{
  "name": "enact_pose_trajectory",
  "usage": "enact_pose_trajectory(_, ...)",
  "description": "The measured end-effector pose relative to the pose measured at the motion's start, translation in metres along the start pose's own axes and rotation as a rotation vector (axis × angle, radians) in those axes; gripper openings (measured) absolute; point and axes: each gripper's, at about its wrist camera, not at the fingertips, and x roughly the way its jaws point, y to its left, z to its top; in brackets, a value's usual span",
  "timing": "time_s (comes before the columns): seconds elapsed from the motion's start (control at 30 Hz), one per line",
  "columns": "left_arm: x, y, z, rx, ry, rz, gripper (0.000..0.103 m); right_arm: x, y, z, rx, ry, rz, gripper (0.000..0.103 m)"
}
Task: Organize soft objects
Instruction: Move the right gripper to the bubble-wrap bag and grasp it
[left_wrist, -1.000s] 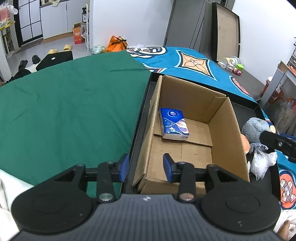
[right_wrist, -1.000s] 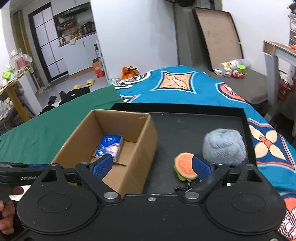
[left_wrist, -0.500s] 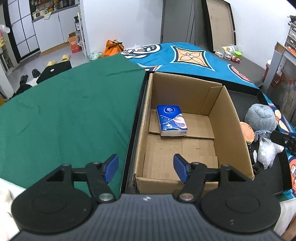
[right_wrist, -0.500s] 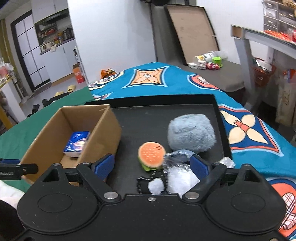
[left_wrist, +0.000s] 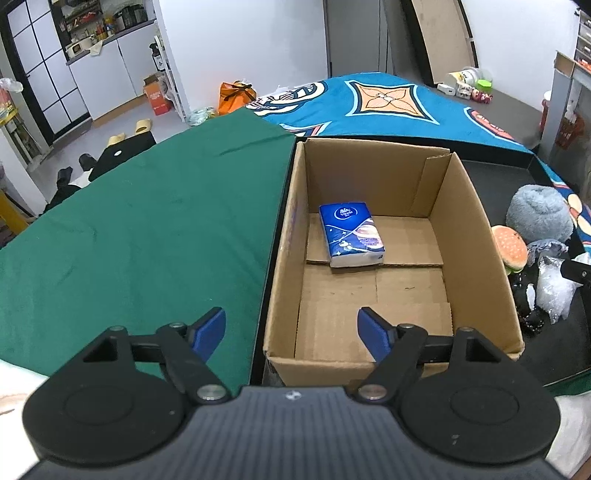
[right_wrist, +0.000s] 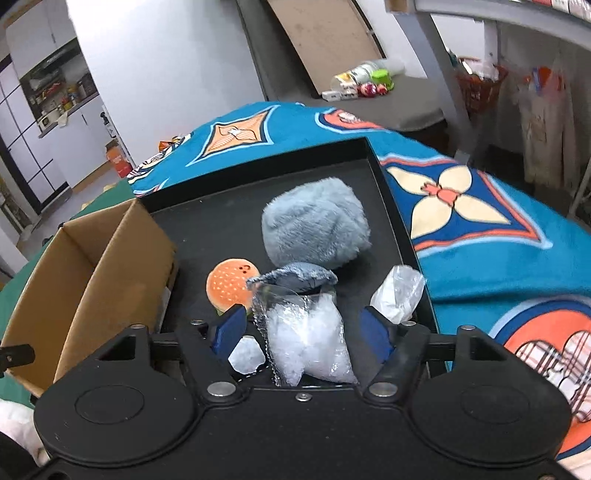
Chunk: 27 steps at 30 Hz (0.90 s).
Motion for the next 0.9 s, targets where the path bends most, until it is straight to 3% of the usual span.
enact_pose_trajectory(0.3,0.0,-0.011,0.001,0.045,0.011,0.061,0.077,0.019,-0.006,-0.007,0.011,0.065,0.014,0.068)
enact_pose_trajectory(0.43,-0.001,-0.015,0.002,0.061,0.013,0.077,0.077,0.025,-0.01,-0.012,0.026,0.106,0.018,0.048)
enact_pose_trajectory(0.9,-0.004,-0.019,0.002,0.071,0.016,0.118,0.077,0.01,-0.015,-0.01,0.029,0.084,0.011,0.036)
